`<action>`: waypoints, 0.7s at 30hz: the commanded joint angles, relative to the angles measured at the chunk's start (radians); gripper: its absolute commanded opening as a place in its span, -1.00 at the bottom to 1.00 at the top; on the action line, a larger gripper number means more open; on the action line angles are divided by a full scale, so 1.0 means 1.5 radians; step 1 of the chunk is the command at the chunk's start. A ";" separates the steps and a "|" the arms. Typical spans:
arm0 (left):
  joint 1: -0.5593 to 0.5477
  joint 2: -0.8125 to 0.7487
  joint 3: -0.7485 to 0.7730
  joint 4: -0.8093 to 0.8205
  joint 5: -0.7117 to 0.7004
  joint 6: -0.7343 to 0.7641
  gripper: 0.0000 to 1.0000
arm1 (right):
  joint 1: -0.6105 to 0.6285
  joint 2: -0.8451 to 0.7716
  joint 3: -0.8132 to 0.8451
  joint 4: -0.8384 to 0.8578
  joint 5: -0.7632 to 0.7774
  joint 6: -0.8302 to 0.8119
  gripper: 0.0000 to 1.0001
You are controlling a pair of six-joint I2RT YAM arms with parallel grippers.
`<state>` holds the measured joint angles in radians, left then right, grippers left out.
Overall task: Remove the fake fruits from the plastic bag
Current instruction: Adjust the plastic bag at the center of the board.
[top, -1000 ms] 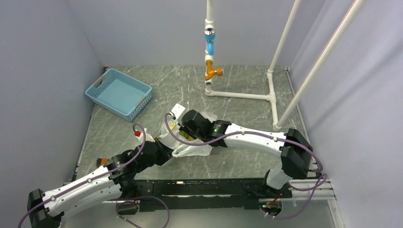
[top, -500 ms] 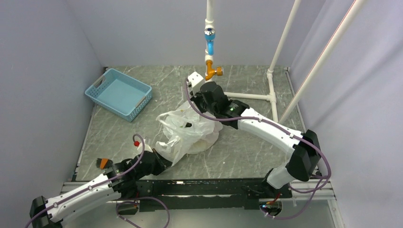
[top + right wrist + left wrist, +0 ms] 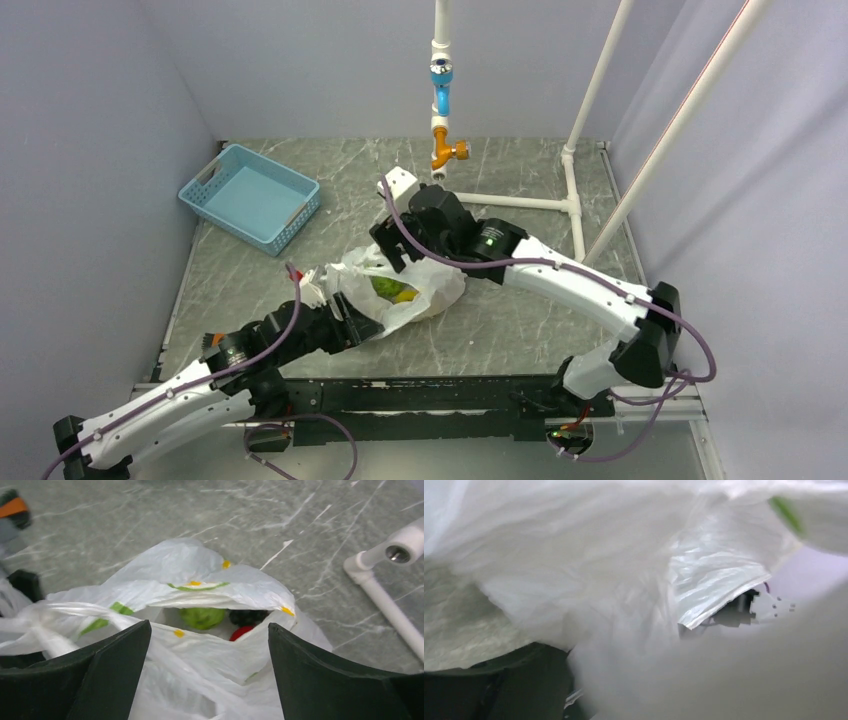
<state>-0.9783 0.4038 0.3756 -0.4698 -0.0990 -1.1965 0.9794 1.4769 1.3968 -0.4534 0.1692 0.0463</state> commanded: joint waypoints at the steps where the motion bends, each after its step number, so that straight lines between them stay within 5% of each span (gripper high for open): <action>1: 0.001 0.008 0.059 0.045 0.073 0.097 0.62 | 0.022 -0.119 -0.014 -0.038 -0.016 0.096 0.91; 8: 0.000 0.028 0.182 0.001 0.119 0.178 0.86 | 0.059 -0.255 -0.114 0.027 0.016 0.244 0.99; 16: 0.001 0.049 0.319 -0.040 0.145 0.233 0.86 | 0.195 -0.270 -0.201 0.078 0.212 0.077 0.99; 21: 0.001 0.058 0.399 -0.104 0.074 0.274 0.90 | 0.244 -0.263 -0.240 0.134 0.243 0.011 0.99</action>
<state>-0.9783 0.4728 0.8673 -0.5400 0.0738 -0.8684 1.3075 1.0851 1.0546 -0.3794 0.4294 0.1806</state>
